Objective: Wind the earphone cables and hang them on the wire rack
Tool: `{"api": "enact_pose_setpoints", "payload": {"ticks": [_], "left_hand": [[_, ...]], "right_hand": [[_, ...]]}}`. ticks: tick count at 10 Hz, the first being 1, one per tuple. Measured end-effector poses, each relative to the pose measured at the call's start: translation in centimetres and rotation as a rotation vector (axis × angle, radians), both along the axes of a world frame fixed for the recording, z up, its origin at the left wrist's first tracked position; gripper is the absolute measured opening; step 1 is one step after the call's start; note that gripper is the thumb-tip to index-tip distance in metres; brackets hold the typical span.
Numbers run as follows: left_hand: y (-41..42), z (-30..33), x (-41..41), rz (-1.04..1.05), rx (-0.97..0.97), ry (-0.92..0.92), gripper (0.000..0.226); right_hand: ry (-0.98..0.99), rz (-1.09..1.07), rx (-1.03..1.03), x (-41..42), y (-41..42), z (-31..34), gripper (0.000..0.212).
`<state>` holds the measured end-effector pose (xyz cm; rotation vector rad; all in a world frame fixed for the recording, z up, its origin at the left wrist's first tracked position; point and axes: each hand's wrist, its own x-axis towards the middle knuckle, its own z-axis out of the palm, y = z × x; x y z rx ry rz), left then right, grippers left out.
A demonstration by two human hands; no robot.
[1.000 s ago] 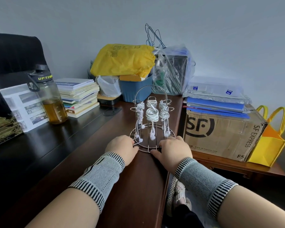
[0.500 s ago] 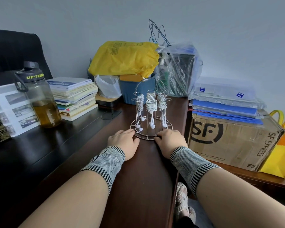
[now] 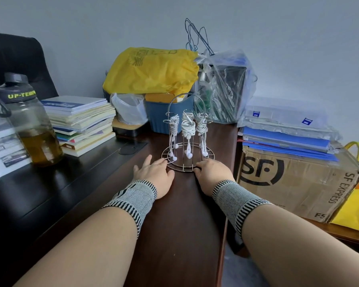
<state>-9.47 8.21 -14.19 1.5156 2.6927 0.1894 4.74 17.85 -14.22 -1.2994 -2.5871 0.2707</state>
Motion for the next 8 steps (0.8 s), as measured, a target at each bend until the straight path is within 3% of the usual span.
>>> {"api": "enact_pose_setpoints", "payload": {"ticks": [6, 8], "left_hand": [[-0.7, 0.0, -0.1, -0.024, 0.075, 0.007, 0.050], [-0.6, 0.7, 0.7, 0.017, 0.012, -0.007, 0.054]], "right_hand": [[-0.003, 0.086, -0.030, 0.3, 1.1, 0.5, 0.033], [0.001, 0.107, -0.099, 1.0, 0.8, 0.7, 0.043]]}}
